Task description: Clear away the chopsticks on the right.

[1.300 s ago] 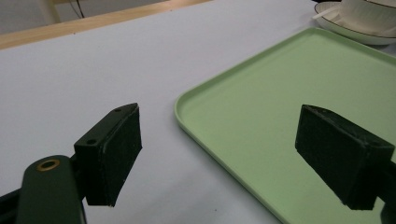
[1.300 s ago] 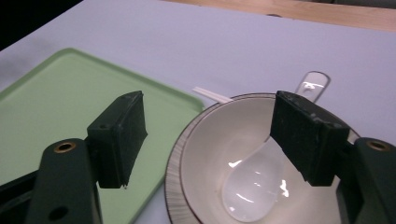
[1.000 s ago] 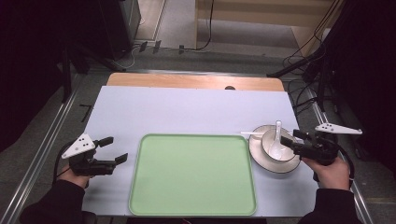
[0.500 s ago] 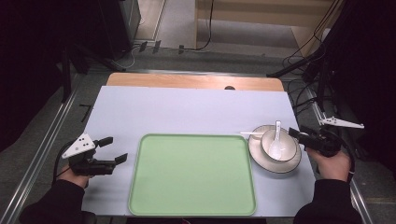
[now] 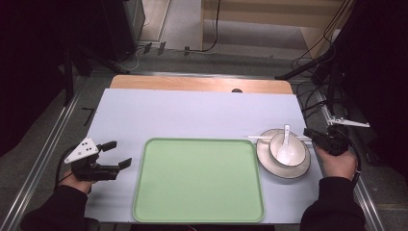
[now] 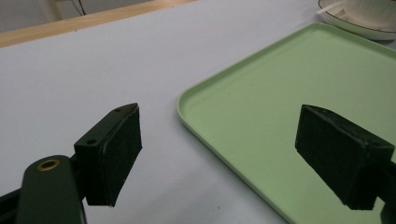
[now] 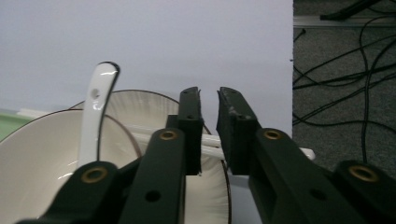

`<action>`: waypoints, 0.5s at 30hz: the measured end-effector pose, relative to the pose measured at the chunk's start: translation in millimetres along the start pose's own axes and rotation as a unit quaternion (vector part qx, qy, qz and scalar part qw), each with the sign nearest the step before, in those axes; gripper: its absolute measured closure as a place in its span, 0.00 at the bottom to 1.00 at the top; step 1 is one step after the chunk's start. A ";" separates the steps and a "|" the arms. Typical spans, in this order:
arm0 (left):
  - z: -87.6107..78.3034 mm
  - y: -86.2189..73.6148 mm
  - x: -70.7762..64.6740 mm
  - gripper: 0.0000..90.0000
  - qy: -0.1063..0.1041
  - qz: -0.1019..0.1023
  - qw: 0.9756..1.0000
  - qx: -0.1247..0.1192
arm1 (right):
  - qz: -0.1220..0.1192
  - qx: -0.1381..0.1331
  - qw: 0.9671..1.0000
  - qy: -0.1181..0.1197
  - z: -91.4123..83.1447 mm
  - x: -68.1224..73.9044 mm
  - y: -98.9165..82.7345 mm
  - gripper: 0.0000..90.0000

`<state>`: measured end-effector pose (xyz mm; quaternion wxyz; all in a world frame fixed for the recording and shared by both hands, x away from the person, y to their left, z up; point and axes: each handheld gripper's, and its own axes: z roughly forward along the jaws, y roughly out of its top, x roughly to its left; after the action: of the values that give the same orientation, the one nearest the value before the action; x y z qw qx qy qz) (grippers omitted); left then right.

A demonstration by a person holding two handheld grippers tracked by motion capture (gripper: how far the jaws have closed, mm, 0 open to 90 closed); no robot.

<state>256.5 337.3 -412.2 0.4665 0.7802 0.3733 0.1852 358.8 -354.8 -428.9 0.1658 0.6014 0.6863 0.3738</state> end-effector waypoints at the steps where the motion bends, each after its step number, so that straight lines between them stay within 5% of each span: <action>1: -0.1 0.1 0.0 0.16 0.001 0.000 1.000 0.000 | 0.003 0.002 1.000 -0.002 1.8 -0.8 0.0 0.99; 15: 0.0 -0.2 -0.1 0.16 0.000 0.002 1.000 0.001 | 0.019 0.043 0.998 -0.036 26.5 -12.4 -3.5 1.00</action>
<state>256.4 337.3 -412.3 0.4651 0.7815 0.3721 0.1857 377.0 -358.3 -451.8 0.1573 0.6335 0.6841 0.3255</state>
